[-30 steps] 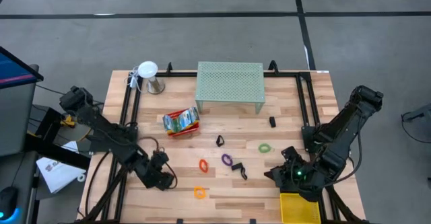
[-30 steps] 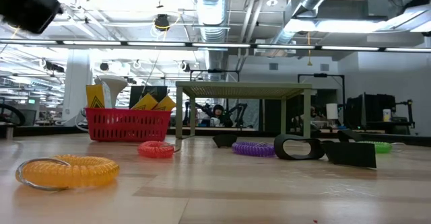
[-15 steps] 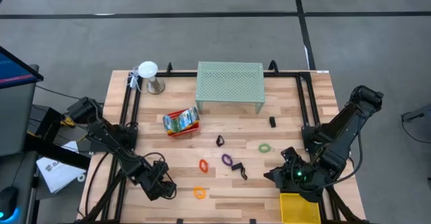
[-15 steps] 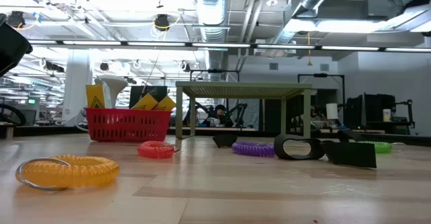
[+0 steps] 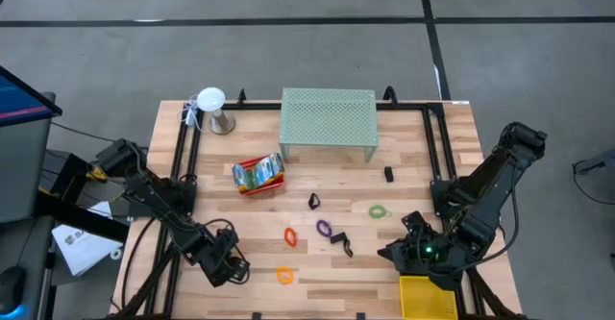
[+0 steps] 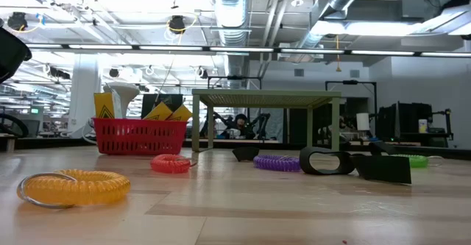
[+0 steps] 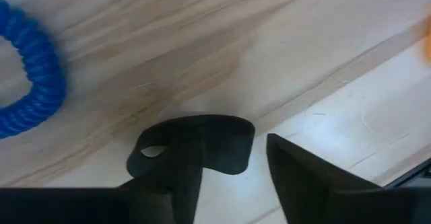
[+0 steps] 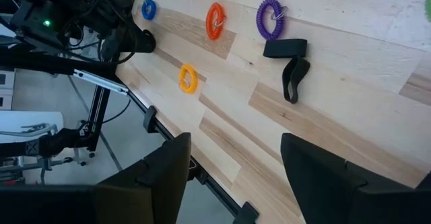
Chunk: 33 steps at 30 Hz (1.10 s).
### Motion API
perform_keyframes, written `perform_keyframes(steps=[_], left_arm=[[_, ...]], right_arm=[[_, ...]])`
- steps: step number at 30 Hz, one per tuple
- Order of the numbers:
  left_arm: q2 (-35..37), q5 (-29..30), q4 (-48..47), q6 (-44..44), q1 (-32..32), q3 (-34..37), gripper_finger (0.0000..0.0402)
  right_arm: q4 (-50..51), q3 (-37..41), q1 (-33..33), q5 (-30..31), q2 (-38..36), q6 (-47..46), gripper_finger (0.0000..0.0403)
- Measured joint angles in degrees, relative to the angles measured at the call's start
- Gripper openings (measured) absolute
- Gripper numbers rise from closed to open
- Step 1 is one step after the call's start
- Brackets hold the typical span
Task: Pick & Place Office Desk Supplies
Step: Put the black rubber band into the black bin
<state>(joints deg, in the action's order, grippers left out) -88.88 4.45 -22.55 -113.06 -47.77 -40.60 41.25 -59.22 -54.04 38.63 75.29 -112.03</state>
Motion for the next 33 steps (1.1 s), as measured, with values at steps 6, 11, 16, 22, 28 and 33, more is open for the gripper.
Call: perform_keyframes(steps=[6, 11, 16, 22, 28, 33], left_arm=[[0.02, -0.27, -0.23, 0.0, 0.0, 0.9, 0.0097], [0.01, -0.06, -0.08, 1.43, 0.0, 1.03, 0.0021], [1.76, 4.18, 1.69, 4.59, -0.05, 1.33, 0.0007], [8.12, 16.77, 10.3, 11.62, 1.1, 1.29, 0.0003], [14.71, 25.81, 26.49, 27.01, 6.49, 1.21, 0.0002], [16.52, 25.48, 43.37, 40.43, 13.27, 1.16, 0.0001]], right_arm=[[0.0, 0.0, 0.0, 0.0, 0.0, 0.02, 0.0227], [0.0, 0.0, 0.0, 0.0, 0.0, 0.11, 0.0227], [0.02, 0.0, 0.0, 0.0, 0.0, 0.15, 0.0227], [-1.17, 0.0, 0.1, 0.18, 0.02, 2.7, 0.0227], [-1.74, 0.0, 1.24, 0.45, 0.02, 4.05, 0.0227], [-6.25, 0.0, 3.74, 3.11, 0.02, 7.65, 0.0227]])
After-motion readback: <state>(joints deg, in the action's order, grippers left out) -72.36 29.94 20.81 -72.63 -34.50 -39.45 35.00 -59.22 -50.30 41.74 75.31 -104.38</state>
